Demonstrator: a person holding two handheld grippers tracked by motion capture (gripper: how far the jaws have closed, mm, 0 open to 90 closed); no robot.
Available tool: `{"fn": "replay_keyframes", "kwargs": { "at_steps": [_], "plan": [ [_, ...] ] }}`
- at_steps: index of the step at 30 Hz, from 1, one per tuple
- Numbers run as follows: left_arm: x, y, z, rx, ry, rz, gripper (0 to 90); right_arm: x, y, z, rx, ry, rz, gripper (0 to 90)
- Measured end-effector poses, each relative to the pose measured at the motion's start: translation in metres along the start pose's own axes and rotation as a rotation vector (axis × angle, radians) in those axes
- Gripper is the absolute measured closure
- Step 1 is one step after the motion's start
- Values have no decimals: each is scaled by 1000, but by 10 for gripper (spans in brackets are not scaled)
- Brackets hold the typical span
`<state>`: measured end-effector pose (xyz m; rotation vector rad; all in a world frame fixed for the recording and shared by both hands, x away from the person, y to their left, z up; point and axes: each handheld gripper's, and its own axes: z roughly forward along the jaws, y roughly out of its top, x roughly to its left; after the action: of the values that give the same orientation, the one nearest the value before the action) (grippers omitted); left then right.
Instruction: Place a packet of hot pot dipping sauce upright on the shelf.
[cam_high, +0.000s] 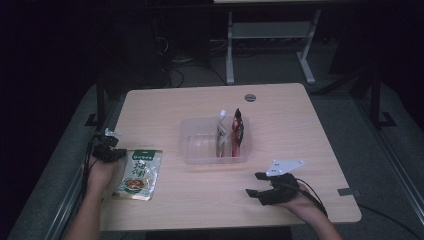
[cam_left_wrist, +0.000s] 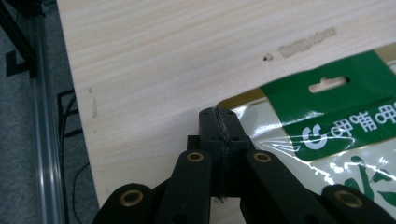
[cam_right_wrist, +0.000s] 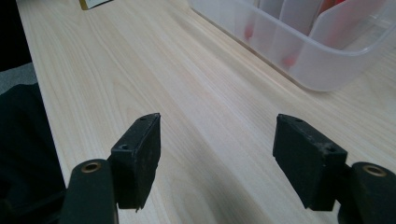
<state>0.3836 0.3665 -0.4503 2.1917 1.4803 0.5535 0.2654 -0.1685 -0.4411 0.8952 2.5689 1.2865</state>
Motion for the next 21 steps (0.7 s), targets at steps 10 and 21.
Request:
{"fn": "replay_keyframes", "kwargs": {
  "at_steps": [10, 21],
  "plan": [
    [-16, 2, 0, -4, -113, 39, 899, 1, 0, 1, 2, -1, 1, 316],
    [-55, 8, -4, 20, -247, 178, 899, 1, 0, 0, 3, -2, -3, 316]
  ]
}}
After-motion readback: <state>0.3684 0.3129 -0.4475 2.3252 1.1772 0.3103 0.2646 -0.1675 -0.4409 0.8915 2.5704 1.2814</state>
